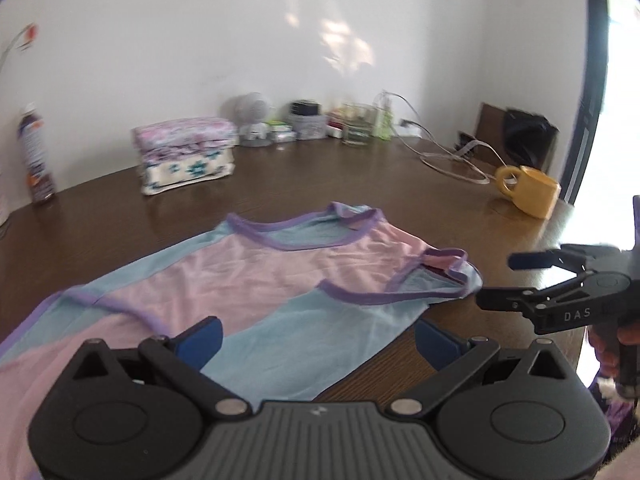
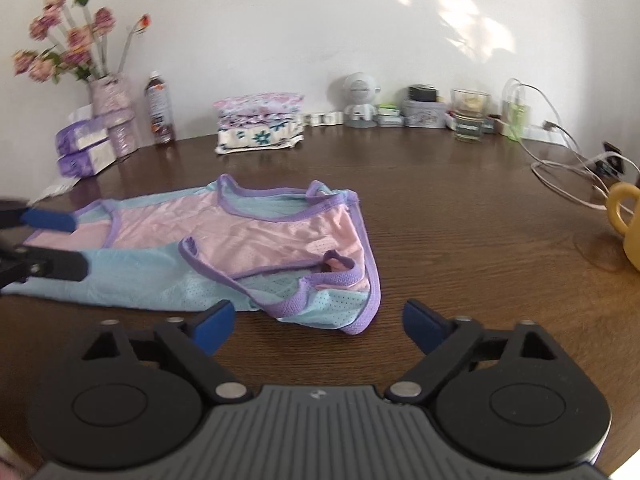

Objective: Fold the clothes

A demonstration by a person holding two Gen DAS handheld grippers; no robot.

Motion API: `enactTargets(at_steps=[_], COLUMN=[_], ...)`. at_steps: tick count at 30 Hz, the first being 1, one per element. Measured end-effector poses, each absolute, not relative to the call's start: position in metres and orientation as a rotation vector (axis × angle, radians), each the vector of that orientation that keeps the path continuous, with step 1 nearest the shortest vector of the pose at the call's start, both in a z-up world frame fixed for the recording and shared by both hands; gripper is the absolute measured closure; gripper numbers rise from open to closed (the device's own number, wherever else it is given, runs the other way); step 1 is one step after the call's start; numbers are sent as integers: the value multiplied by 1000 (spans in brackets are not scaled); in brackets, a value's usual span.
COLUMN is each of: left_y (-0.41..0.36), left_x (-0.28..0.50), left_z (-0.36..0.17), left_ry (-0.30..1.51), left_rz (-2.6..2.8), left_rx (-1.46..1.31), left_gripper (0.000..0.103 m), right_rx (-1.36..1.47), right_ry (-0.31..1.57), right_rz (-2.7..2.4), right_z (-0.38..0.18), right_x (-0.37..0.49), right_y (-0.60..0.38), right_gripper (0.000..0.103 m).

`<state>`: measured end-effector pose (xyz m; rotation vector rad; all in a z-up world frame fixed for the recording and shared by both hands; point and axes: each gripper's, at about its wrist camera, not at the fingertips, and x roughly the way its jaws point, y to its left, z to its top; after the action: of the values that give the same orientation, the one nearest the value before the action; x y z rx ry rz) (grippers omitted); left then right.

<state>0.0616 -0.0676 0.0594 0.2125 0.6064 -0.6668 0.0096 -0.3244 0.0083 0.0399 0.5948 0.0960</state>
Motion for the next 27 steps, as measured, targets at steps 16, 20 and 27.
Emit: enactTargets(at_steps=[16,20,27], left_y=[-188,-208,-227], left_x=[73,71,80], left_z=[42,34,26], left_ry=[619,607,632], left_rz=[-933,-983,-1060], left_rx=[575,680,741], left_gripper=[3,7,27], right_rx=[-367,-420,-488], right_ry=[616,622,620], right_rz=[326,373,450], right_z=[4,5,10], right_x=[23,28,30], right_y=[-334,-336,-336], right_gripper=[60,71,71])
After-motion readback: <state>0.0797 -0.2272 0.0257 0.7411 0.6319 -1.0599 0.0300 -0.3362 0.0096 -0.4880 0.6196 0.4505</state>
